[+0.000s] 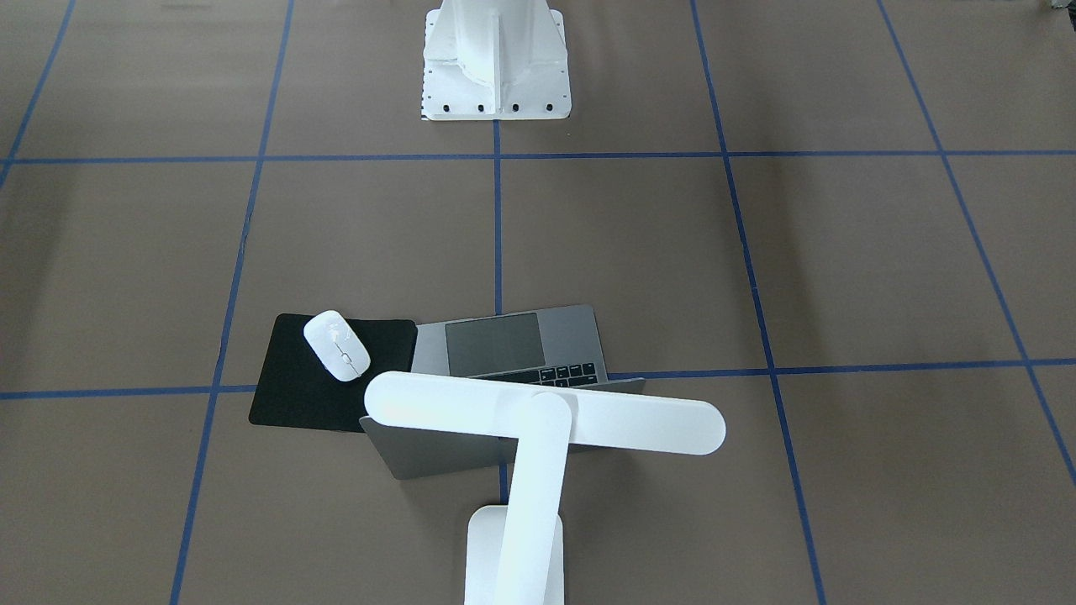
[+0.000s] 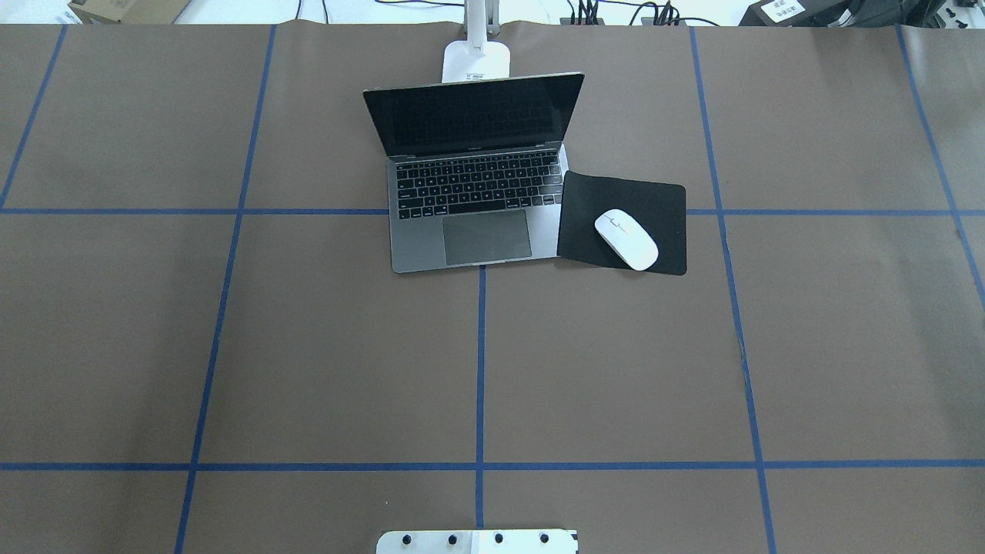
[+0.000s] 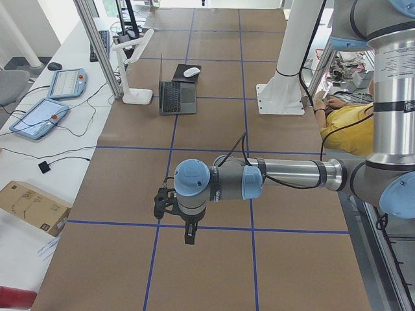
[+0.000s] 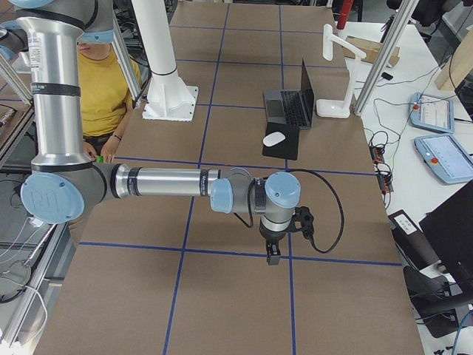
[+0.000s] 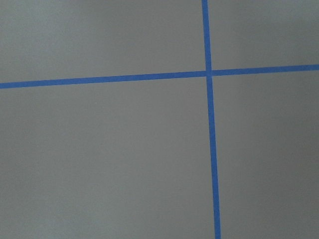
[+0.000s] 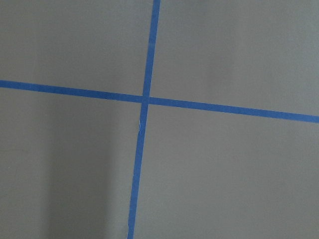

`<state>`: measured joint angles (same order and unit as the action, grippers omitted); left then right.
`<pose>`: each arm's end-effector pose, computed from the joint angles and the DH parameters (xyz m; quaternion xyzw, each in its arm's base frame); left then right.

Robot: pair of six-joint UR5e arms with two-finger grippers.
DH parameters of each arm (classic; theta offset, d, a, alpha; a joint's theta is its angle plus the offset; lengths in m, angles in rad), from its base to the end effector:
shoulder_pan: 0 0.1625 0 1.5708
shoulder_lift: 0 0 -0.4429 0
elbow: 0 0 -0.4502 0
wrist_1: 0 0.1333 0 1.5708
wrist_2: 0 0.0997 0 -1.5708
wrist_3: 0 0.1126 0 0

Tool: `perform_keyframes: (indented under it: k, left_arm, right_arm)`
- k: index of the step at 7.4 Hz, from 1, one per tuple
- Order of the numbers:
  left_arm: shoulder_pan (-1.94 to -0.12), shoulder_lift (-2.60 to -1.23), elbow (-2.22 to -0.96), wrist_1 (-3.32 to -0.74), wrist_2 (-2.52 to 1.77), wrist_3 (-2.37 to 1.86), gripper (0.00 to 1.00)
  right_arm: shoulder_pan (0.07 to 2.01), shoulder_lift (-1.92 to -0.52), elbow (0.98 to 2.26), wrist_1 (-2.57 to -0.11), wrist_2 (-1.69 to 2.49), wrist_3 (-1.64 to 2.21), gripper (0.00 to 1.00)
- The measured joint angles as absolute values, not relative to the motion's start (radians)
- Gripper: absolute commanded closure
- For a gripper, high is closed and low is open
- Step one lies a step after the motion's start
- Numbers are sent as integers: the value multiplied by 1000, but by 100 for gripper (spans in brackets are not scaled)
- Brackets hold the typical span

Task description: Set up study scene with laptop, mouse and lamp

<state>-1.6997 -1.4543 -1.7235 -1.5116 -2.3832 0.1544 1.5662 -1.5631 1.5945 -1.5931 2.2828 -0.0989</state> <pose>-0.1149 -0.4856 0.6658 0.0453 0.3926 0.0072 0.9186 0.0572 -0.5541 0.6756 0.0207 -0.3479 -0.0501 0.9360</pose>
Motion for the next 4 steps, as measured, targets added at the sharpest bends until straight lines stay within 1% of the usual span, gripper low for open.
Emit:
perform_keyframes:
  k: [4]
  left_arm:
    - [-1700, -1451, -1723, -1547, -2390, 154, 0]
  right_arm:
    - [1566, -1558, 1600, -1591, 2280, -105, 0]
